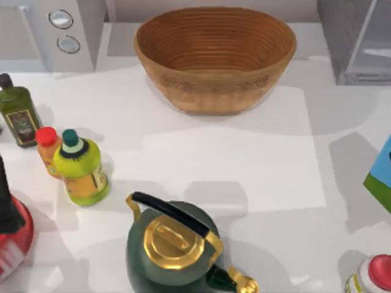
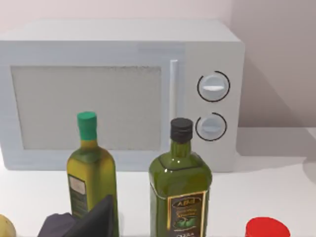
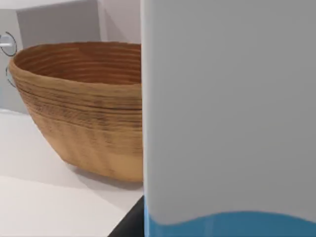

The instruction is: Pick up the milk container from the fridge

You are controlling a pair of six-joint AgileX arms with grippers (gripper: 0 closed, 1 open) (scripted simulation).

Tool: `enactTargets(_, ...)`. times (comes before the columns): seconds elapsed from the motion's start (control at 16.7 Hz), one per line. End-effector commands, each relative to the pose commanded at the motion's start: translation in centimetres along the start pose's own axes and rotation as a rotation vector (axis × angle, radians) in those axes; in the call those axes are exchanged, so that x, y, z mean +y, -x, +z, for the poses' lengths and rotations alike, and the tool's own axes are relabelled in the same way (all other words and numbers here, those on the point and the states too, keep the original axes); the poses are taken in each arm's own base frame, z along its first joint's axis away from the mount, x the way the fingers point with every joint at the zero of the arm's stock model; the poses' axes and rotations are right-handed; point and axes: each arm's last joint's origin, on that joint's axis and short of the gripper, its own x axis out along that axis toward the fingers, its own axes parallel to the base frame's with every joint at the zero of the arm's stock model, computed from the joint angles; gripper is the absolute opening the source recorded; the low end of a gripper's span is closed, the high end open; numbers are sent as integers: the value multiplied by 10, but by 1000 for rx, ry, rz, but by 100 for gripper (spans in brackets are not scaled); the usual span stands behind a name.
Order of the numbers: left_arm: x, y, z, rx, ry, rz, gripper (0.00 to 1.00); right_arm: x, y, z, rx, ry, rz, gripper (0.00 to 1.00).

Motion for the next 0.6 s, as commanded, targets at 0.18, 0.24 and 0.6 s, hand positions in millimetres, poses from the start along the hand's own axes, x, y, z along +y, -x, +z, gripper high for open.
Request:
enactTargets(0.18, 0, 0, 0, 0, 0, 0, 100, -6, -5, -10, 6, -9, 113, 0)
enactTargets(0.24, 0, 0, 0, 0, 0, 0, 100, -7, -7, -13, 4, -8, 146, 0)
enactTargets(0.6, 0, 0, 0, 0, 0, 0, 100, -14, -11, -20, -19, 25, 270, 0)
